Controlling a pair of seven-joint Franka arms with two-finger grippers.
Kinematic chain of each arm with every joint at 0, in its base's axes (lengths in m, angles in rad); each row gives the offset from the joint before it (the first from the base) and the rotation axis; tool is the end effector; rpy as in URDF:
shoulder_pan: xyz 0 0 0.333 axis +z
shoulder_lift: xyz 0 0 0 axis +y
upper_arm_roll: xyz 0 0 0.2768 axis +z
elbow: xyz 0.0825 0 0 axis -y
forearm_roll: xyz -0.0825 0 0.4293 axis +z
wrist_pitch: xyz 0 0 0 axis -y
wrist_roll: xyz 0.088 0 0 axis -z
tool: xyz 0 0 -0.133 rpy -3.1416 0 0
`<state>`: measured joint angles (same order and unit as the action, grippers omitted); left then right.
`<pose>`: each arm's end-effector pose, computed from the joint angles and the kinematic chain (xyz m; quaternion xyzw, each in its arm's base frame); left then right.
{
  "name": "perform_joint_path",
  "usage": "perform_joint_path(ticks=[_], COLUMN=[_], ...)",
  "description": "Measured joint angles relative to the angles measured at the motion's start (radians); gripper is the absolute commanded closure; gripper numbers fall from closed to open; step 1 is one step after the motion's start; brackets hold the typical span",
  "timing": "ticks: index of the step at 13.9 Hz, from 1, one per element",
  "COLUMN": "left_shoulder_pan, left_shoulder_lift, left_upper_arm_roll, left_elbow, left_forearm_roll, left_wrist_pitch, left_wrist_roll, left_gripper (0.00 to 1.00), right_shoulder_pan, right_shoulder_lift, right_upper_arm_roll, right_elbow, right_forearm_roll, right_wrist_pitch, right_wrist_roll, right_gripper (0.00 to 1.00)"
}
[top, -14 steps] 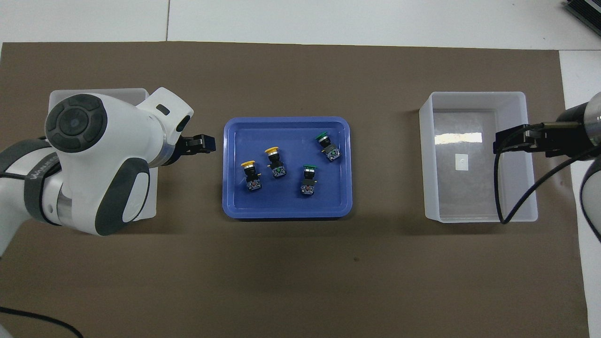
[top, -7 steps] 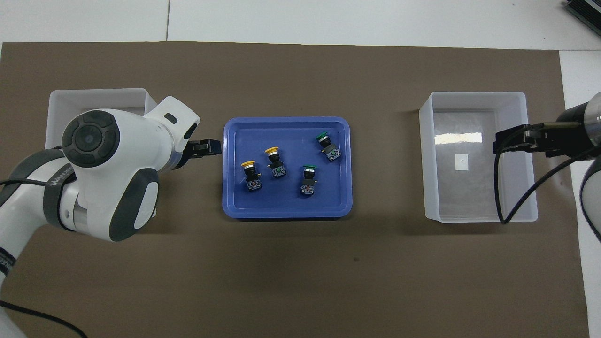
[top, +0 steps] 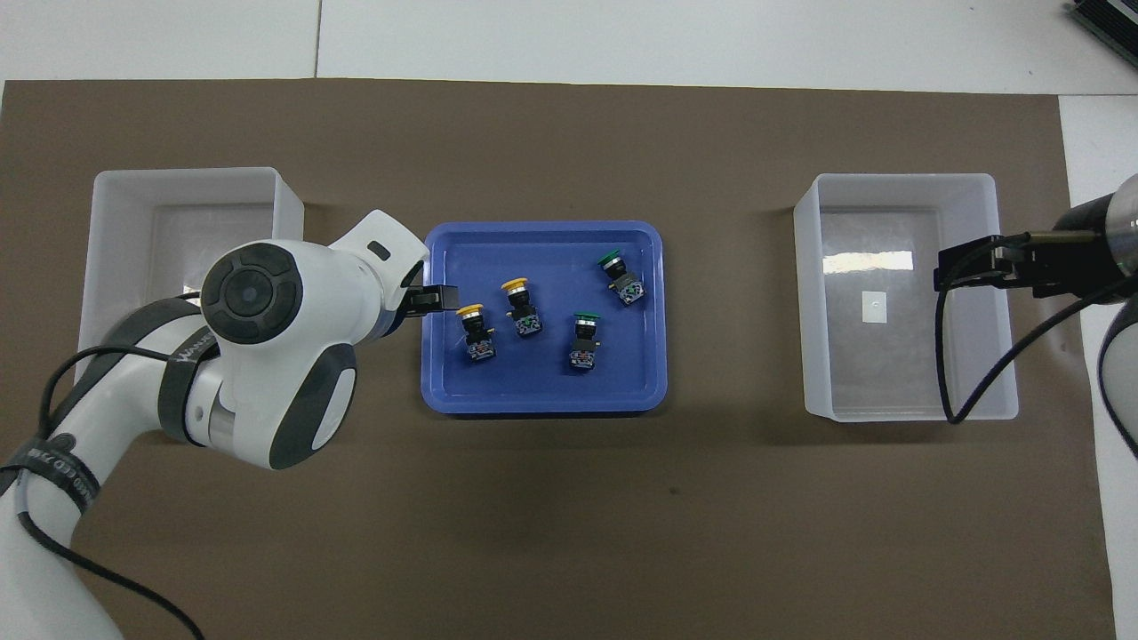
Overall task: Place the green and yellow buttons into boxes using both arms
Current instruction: 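Lower the left gripper and grasp a yellow button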
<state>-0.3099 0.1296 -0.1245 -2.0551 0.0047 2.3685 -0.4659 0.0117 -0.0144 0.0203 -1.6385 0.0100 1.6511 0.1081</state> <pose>0.5688 -0.2636 0.3029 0.9956 0.0154 0.0804 0.0457 0.6028 0.0206 0.5399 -0.9992 0.0384 -0.0131 0.0058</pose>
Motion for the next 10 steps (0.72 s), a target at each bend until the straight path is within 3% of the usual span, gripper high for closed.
perform_joint_path(ticks=[10], left_shoulder_pan=[-0.064], left_shoulder_lift=[0.111], left_upper_arm_roll=[-0.001], left_elbow=[-0.002], left_forearm_roll=[0.0], left_wrist_pitch=[0.146], left_wrist_roll=[-0.132], left_gripper=[0.0], right_shoulder_pan=[0.0], right_shoulder_lift=[0.0], right_upper_arm_roll=[0.0], right_elbow=[0.0], right_forearm_roll=[0.0], right_wrist_pitch=[0.0], right_wrist_roll=[0.0], right_gripper=[0.0])
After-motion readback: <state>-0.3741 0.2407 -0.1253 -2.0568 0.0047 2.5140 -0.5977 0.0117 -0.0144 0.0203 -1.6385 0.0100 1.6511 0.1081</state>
